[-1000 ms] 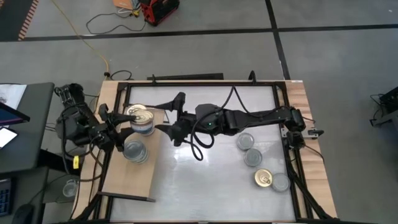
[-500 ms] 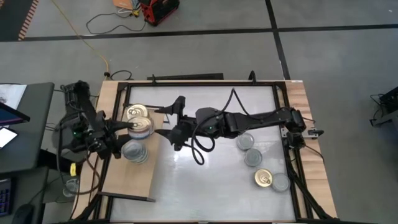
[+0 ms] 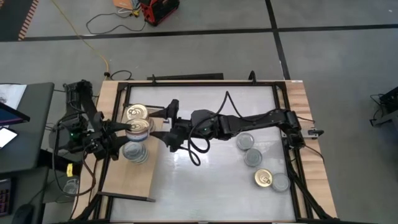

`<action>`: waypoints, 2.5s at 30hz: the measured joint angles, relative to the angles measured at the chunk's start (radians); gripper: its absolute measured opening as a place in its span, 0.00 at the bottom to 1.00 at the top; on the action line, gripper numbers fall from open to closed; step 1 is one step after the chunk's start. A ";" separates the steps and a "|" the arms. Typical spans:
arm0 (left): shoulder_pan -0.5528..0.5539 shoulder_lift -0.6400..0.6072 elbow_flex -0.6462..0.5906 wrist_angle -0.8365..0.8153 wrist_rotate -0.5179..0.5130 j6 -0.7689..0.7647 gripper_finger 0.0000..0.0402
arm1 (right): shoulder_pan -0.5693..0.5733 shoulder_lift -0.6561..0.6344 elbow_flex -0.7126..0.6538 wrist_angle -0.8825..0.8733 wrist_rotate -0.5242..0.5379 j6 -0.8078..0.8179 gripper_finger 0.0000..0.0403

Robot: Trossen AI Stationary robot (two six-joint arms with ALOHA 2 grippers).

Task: Stack canned seafood by type on shelf
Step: Stack the green tuna can on top of the green tuna can on the shelf

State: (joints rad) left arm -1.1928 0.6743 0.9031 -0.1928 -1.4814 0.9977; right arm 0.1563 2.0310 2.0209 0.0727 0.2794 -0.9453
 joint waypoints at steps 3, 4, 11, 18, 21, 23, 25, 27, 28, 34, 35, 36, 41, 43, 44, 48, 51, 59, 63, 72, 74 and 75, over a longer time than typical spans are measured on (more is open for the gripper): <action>-0.011 0.000 0.000 0.000 -0.004 -0.004 0.50 | -0.007 0.009 0.000 0.004 -0.040 0.046 0.93; -0.015 0.000 0.000 0.000 -0.003 -0.004 0.50 | -0.010 0.014 0.002 0.003 -0.042 0.051 0.93; -0.038 0.000 0.000 0.000 -0.008 -0.014 0.50 | -0.005 0.018 0.001 0.032 -0.034 -0.026 0.93; -0.047 -0.001 0.000 -0.003 -0.024 -0.015 0.50 | -0.035 0.018 0.001 0.048 -0.039 0.094 0.93; -0.047 -0.001 0.000 0.000 -0.022 -0.017 0.50 | -0.042 0.018 0.001 0.042 -0.045 0.173 0.93; -0.047 -0.001 0.000 -0.001 -0.014 -0.016 0.50 | -0.040 0.018 0.001 0.031 -0.045 0.186 0.93; -0.047 0.000 0.000 -0.001 -0.008 -0.006 0.50 | -0.035 0.018 0.001 0.028 -0.044 0.179 0.93; -0.047 0.000 0.000 -0.001 -0.002 0.004 0.50 | -0.023 0.014 0.001 0.028 -0.042 0.170 0.93; -0.047 0.000 0.000 -0.001 0.003 0.006 0.50 | -0.019 0.012 0.001 0.029 -0.040 0.150 0.93; -0.047 -0.001 0.000 -0.001 0.013 0.010 0.50 | -0.004 0.017 0.001 0.017 0.019 0.101 0.93; -0.047 0.000 0.000 -0.001 0.013 0.006 0.50 | -0.005 0.019 0.001 0.004 0.026 0.109 0.93; -0.047 0.000 0.000 -0.002 0.015 0.001 0.50 | -0.006 0.020 0.000 0.001 0.029 0.112 0.93; -0.047 -0.001 0.000 0.000 0.037 -0.026 0.50 | 0.000 0.020 0.000 0.023 0.042 0.149 0.93; -0.047 -0.001 0.000 0.000 0.039 -0.034 0.50 | 0.000 0.020 0.000 0.027 0.045 0.178 0.93; -0.047 -0.001 0.000 0.000 0.039 -0.038 0.50 | -0.004 0.020 0.002 0.027 0.046 0.191 0.93; -0.047 -0.001 0.000 0.000 0.032 -0.044 0.50 | -0.007 0.020 0.026 -0.018 0.070 0.236 0.93; -0.047 -0.001 0.000 0.000 0.020 -0.045 0.50 | 0.004 0.020 0.030 -0.031 0.071 0.181 0.93; -0.047 0.000 0.000 -0.003 -0.012 -0.026 0.50 | 0.031 0.018 0.030 -0.132 0.068 0.075 0.93; -0.047 -0.003 0.000 -0.012 -0.037 -0.037 0.50 | 0.012 0.018 0.030 -0.116 0.059 0.085 0.93; -0.002 -0.017 0.000 -0.087 -0.090 -0.123 0.50 | -0.035 0.017 0.017 -0.011 -0.016 0.175 0.93; 0.007 -0.025 0.000 -0.091 -0.090 -0.135 0.50 | -0.035 0.017 0.018 -0.013 -0.017 0.193 0.93; 0.010 -0.031 0.000 -0.096 -0.090 -0.135 0.50 | -0.035 0.018 0.018 -0.022 -0.017 0.195 0.93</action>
State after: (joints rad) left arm -1.1829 0.6430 0.9031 -0.2884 -1.5716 0.8624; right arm 0.1215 2.0487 2.0384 0.0511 0.2626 -0.7507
